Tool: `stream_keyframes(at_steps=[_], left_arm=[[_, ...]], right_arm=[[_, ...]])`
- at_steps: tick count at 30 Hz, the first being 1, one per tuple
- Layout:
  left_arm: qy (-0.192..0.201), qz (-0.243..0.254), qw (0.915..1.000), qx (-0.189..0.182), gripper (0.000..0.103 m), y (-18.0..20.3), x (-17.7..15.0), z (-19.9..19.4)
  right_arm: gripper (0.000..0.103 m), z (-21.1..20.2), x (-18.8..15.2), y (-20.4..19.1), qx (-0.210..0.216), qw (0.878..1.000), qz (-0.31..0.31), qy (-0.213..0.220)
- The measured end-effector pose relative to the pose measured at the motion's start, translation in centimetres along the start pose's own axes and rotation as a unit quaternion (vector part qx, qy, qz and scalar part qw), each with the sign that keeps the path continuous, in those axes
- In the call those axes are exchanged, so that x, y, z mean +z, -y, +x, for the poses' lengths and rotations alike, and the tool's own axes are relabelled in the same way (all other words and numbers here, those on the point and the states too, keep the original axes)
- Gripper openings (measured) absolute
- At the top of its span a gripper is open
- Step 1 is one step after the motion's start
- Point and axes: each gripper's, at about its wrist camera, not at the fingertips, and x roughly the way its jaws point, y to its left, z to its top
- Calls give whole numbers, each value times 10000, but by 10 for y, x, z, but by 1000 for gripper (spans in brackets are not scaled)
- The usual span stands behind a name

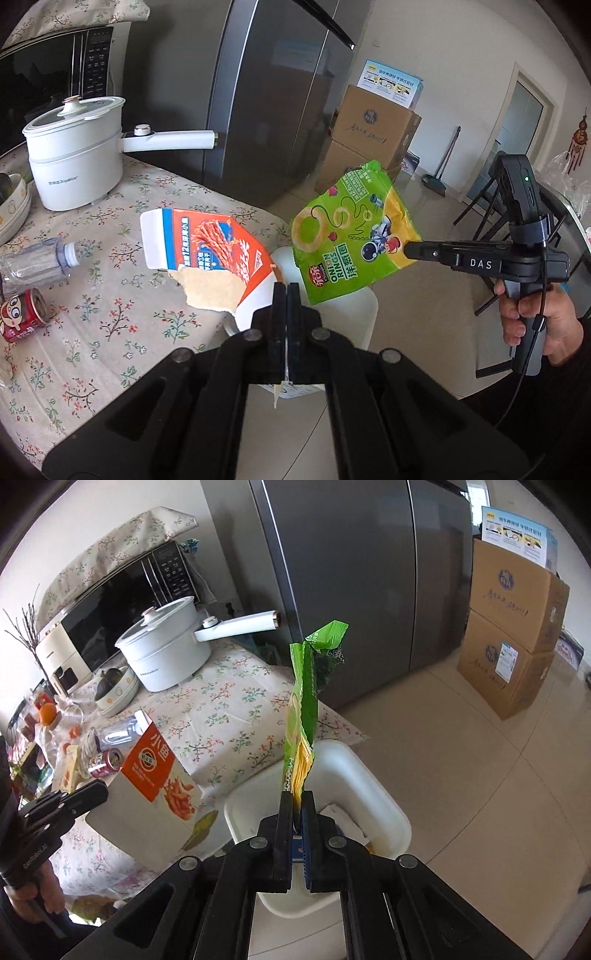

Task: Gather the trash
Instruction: 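Carry both bags over the white bin and open both grippers, then withdraw both grippers from the bin back over the table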

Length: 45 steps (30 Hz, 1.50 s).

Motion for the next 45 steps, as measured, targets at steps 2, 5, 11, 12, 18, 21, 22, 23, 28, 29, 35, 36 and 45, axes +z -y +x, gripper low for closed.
stream_keyframes(at_steps=[2,5,11,12,18,21,22,23,28,29,35,36,45], left_arm=[[42,40,9999,-98,0,9,2,6],[156,114,9993,-307,0,24,8,9],[164,327,9981,-487,0,46,10,27],[127,327,9983,-471,0,45,8,33],[-75,123,9989,-452,1,29,-3,67],[-320,1,9994,-141,10,17,-10,84],[-422,-58,9991,-30,18,13,-11,87],[-461,-135,9988,109,40,9,-13,88],[-455,-251,9957,767,75,-6,-15,72],[-471,-261,9947,874,75,-9,-15,68],[-400,-387,9917,1163,82,-28,-16,40],[-406,-396,9910,1209,83,-30,-16,36],[-277,-531,9849,1624,89,-60,-16,-3]], right_arm=[[5,1,-4,11,-74,9999,80,-57],[5,1,-7,24,-128,9997,184,-119],[5,2,-9,36,-177,9993,267,-189],[5,3,-9,37,-189,9992,273,-203],[5,10,-11,37,-280,9987,263,-327],[5,16,-12,35,-328,9983,226,-430],[5,18,-12,35,-334,9981,223,-462],[5,20,-12,34,-335,9980,217,-491],[5,26,-14,31,-338,9976,158,-585],[5,26,-14,30,-351,9975,140,-593],[5,33,-12,21,-347,9972,96,-662],[5,35,-11,19,-365,9970,78,-682],[70,45,0,11,-321,9967,435,-610]])
